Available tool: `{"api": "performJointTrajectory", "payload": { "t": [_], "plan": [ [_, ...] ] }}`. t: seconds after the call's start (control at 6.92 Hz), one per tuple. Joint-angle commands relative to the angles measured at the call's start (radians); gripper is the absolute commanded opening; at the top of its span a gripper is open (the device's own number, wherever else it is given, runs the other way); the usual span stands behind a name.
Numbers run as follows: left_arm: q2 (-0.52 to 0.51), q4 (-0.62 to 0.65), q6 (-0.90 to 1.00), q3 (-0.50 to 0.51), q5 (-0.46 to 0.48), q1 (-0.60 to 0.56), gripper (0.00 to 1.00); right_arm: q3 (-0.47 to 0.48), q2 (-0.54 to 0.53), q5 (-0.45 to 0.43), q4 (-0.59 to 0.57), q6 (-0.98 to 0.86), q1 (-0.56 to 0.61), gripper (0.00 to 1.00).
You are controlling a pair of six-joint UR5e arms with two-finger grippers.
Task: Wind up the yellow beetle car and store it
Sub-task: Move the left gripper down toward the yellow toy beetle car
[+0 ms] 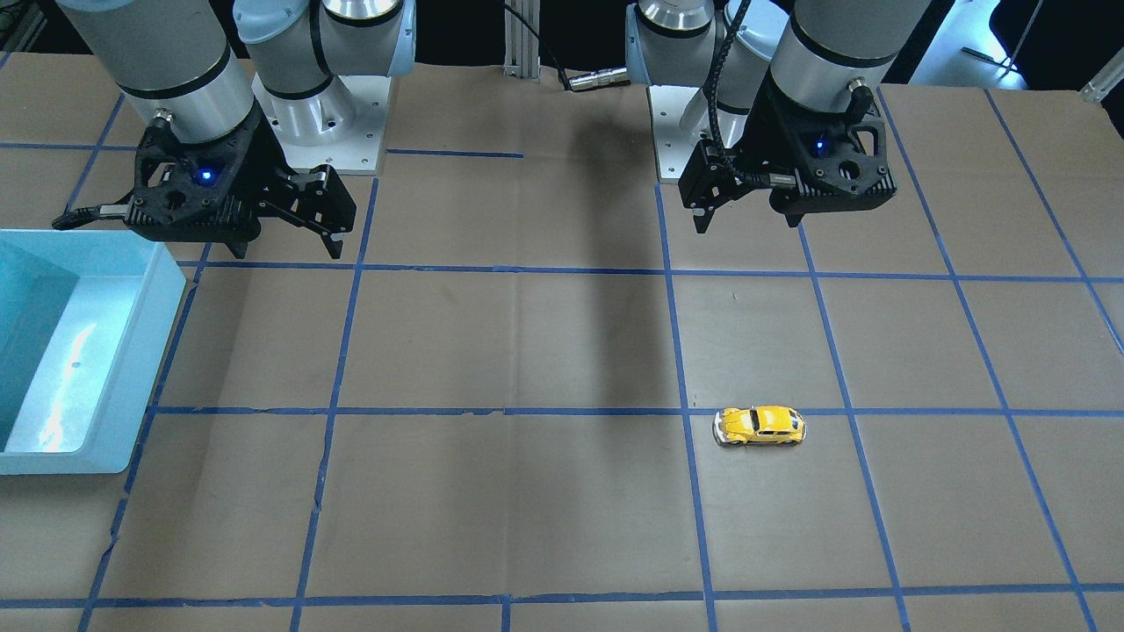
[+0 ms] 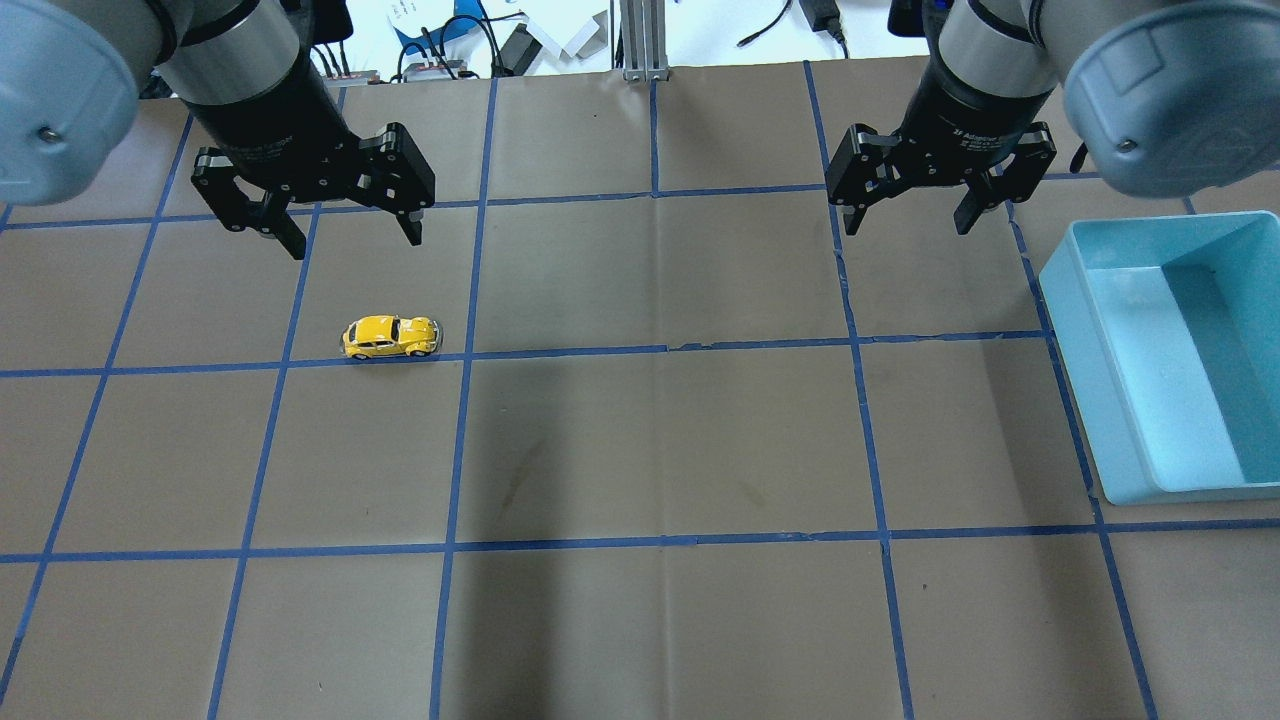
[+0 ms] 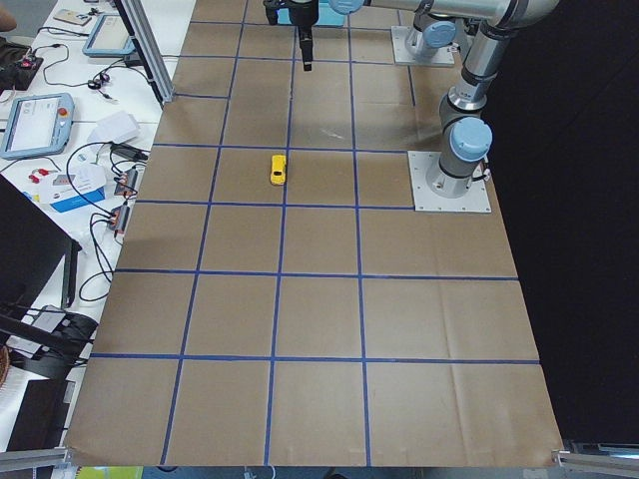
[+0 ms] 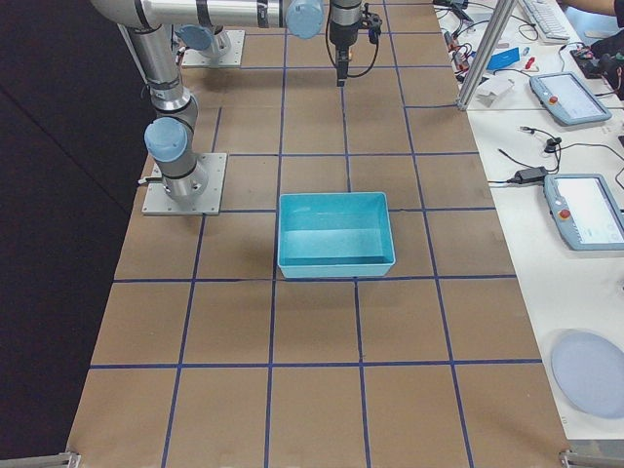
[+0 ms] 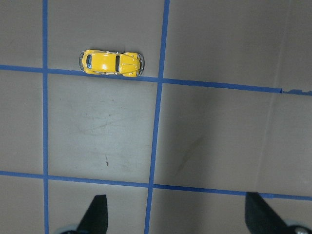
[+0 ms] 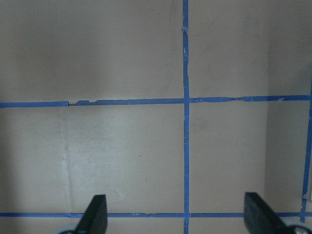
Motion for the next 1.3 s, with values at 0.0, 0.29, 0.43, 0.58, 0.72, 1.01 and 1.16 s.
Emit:
{"api": "performJointTrajectory", "payload": {
  "t": [0.0,0.29,0.43,0.58,0.72,1.01,1.16],
  "plan": [
    [-0.022,0.042,0.262,-0.069,0.009,0.007,1.0,0.001,0.002,0.0,0.0,0.0,-0.003,1.0],
    [-0.054,0.257,0.409,-0.177,0.011,0.031,1.0,0.001,0.002,0.0,0.0,0.0,-0.003,1.0],
    [-0.085,0.307,0.494,-0.203,0.011,0.031,1.0,0.001,0.002,0.0,0.0,0.0,-0.003,1.0],
    [-0.113,0.361,0.609,-0.208,0.011,0.033,1.0,0.001,0.002,0.0,0.0,0.0,-0.003,1.0],
    [-0.134,0.364,0.704,-0.208,0.011,0.034,1.0,0.001,0.0,0.001,0.0,0.0,0.0,1.0],
    [-0.206,0.437,0.893,-0.211,0.016,0.037,0.98,0.001,0.002,0.0,0.0,0.001,-0.003,1.0],
    [-0.202,0.444,1.066,-0.244,0.013,0.077,0.98,0.001,0.002,0.0,-0.001,0.001,0.0,1.0]
  ]
}}
